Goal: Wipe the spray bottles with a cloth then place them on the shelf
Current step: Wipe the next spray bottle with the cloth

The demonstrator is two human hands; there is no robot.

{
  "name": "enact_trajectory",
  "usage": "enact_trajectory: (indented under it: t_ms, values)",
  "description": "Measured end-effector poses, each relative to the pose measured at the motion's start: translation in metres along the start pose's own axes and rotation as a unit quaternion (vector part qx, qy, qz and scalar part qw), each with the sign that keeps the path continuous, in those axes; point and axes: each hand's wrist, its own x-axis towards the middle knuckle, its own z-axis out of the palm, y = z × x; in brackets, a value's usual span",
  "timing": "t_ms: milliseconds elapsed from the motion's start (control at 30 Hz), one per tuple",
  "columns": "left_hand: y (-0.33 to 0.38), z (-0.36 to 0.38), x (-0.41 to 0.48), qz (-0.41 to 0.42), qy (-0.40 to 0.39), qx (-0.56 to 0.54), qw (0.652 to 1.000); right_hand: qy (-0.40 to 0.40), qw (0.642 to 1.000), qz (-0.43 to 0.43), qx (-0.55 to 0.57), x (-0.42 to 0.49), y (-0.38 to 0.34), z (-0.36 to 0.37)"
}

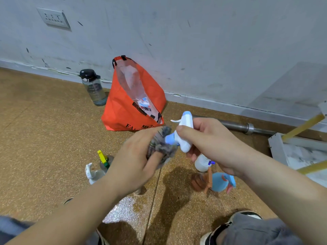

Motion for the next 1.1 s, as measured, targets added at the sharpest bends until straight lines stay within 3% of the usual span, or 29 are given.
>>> enact_trajectory:
  t_ms: [100,233,400,500,533,567,633,667,700,900,1000,1100]
  values:
    - [-0.004,-0.001,0.003,-0.079,-0.012,-0.072,0.994,-0.037,0.998,-0.035,-0.045,0.000,0.005,-0.006]
    - [0.015,0.008,-0.002,0.025,-0.023,0.006,0.999,-0.049,0.985,-0.100,-0.130,0.003,0.017,-0.001]
    - [-0.001,0.004,-0.001,0.028,-0.033,0.030,0.999,-0.049,0.979,-0.128,-0.153,0.005,0.017,0.001]
    - [-0.020,0.006,-0.005,-0.067,-0.019,-0.048,0.996,-0.048,0.976,-0.115,-0.178,0.006,0.016,-0.004]
    - [-0.022,0.008,-0.006,-0.152,-0.008,-0.113,0.982,-0.040,0.976,-0.108,-0.183,0.007,0.016,-0.007]
    - [-0.023,0.010,-0.005,-0.260,0.003,-0.202,0.944,-0.031,0.978,-0.099,-0.179,0.009,0.017,-0.010]
    - [-0.024,0.014,-0.003,-0.441,0.019,-0.379,0.813,-0.015,0.986,-0.072,-0.148,0.011,0.018,-0.014]
    - [-0.023,0.015,-0.002,-0.484,0.026,-0.439,0.757,-0.010,0.989,-0.060,-0.137,0.012,0.018,-0.014]
    - [-0.021,0.016,-0.002,-0.502,0.031,-0.471,0.725,-0.007,0.991,-0.051,-0.124,0.012,0.019,-0.013]
    - [-0.008,0.016,0.004,-0.514,0.054,-0.498,0.696,-0.005,0.998,-0.056,0.008,0.017,0.015,0.000]
    - [-0.001,0.014,0.008,-0.509,0.035,-0.498,0.701,0.018,0.997,-0.070,-0.008,0.019,0.018,0.005]
    - [0.010,0.015,0.006,-0.500,0.017,-0.468,0.729,0.071,0.995,-0.063,-0.010,0.023,0.024,0.005]
